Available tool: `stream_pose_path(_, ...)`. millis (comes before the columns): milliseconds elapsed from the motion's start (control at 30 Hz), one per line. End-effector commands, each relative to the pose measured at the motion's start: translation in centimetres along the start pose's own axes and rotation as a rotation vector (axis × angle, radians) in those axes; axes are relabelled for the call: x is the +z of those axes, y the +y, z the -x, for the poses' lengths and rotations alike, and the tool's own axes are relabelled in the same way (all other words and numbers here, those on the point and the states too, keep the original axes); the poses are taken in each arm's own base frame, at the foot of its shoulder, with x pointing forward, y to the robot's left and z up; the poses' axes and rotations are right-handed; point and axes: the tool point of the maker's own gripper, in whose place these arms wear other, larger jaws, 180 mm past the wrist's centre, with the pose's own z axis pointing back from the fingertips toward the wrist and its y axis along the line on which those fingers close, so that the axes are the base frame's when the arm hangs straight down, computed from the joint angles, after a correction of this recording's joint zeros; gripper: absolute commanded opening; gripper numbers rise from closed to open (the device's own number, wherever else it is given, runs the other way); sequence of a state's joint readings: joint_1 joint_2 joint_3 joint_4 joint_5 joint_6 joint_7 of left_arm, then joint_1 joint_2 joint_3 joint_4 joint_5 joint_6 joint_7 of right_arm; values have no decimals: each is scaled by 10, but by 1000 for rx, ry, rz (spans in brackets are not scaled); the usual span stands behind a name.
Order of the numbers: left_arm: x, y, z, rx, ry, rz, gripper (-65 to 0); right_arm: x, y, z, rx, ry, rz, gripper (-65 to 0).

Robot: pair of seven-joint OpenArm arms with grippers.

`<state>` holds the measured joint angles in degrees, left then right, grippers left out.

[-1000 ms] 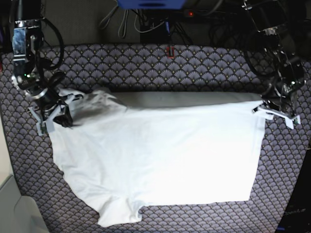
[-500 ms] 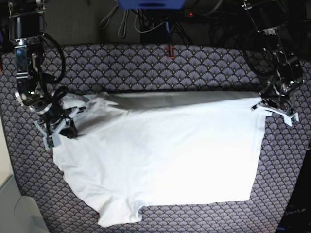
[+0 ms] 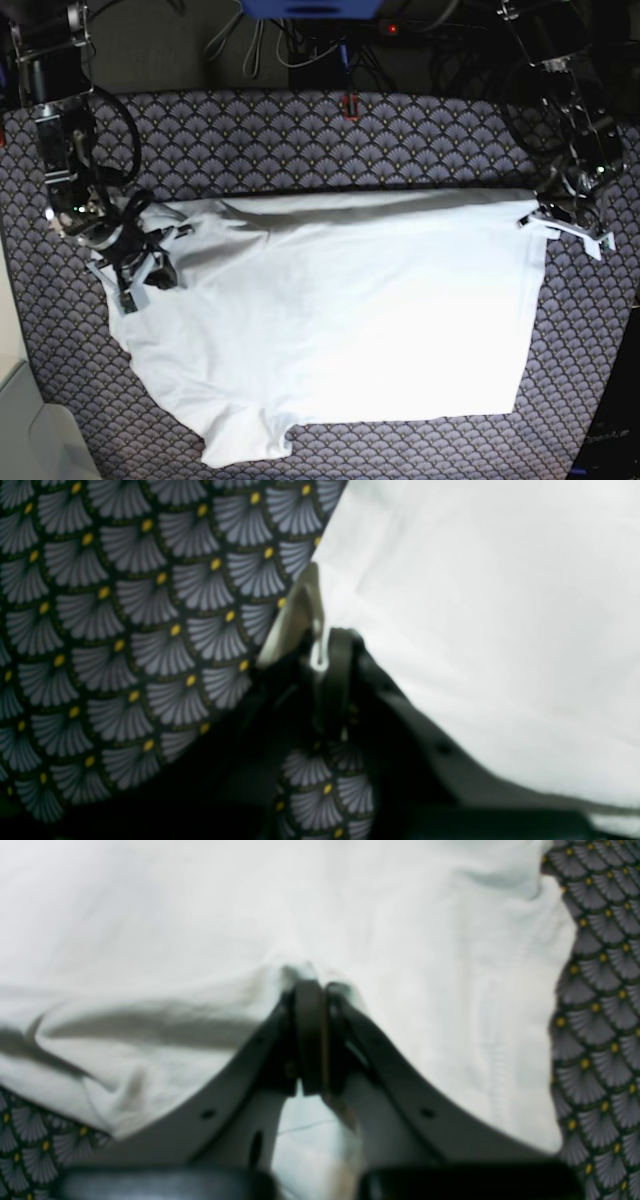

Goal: Fold the T-shirt properly
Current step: 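Lower the right gripper along the shirt edge and regrasp the fabric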

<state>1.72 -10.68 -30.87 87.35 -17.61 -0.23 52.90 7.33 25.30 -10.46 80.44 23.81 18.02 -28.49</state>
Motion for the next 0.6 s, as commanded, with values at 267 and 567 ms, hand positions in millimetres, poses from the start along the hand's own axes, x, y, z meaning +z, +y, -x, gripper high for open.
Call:
stream_pose_path(267, 4, 1, -20, -11, -56, -4, -646, -3, -4, -18, 119, -27, 49, -650)
stream_pose_path(567, 4, 0, -19, -9, -55, -2, -646, -12, 5, -26, 261, -10, 64, -650)
